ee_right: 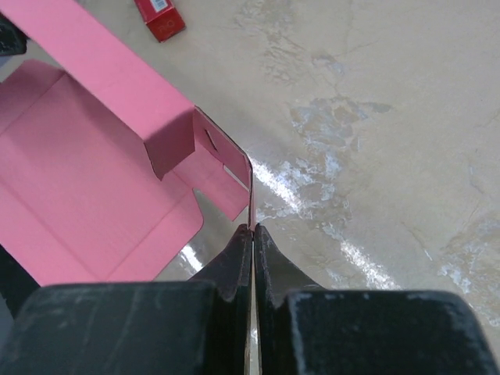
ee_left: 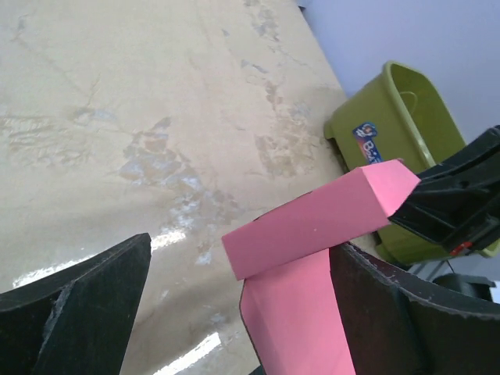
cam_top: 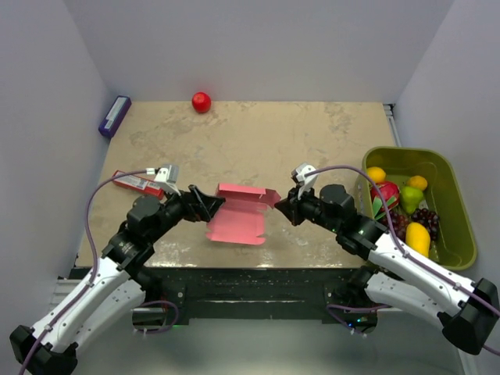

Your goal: Fold the paper box

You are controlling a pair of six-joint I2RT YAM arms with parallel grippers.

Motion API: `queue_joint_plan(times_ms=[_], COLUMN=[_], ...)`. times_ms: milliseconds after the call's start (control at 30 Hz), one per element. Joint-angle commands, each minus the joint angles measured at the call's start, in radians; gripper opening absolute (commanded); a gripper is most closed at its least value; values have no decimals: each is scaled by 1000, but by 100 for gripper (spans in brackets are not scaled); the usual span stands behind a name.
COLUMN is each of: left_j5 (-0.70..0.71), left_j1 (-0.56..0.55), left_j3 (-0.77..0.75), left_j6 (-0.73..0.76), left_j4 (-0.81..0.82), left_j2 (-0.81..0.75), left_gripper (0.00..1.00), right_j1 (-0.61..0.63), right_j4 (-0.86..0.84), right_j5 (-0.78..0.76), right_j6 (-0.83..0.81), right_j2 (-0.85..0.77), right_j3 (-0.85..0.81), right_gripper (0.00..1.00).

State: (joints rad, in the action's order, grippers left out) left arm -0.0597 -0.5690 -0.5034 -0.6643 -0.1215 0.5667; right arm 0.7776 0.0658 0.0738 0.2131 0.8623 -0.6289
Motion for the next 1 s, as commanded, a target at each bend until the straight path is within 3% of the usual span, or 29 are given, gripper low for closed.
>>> queue_joint_plan(times_ms=[0,300,500,600,633,700,733,833,967], left_j5=[-123,-173,-256,-327,-353,-365,-368,-371,-393], left_j1=[12,15,14,14,15,15,14,15,15], left_j3=[-61,-14,61,81,85,89,88,89,97], left_j6=[37,-1,-56,-75,-78,-89,-90,-104,-130], left_j4=[-15,-70,60,140,154,171,171,155,143], left_j2=[44,21,45,74,76,72,65,36,-7], left_gripper=[100,100,95,80,66,53,41,23,10], right_j1=[-1,-3,-1,-1,-3,-3,-1,-3,-3], right_j4=[78,101,81,74,62,45,14,-59,-110], right_j5=[34,-2,21,29,30,53,58,61,61], right_j6=[-55,-38,-47,-58,-63,-81,-84,-116,-190], right_j2=[-26,-28,-31,-32,-34,-42,-48,-75,-85], right_j3=[-68,-104,-104,-100,-91,-77,-57,-8,15], right_gripper=[0,0,0,0,0,0,0,0,0])
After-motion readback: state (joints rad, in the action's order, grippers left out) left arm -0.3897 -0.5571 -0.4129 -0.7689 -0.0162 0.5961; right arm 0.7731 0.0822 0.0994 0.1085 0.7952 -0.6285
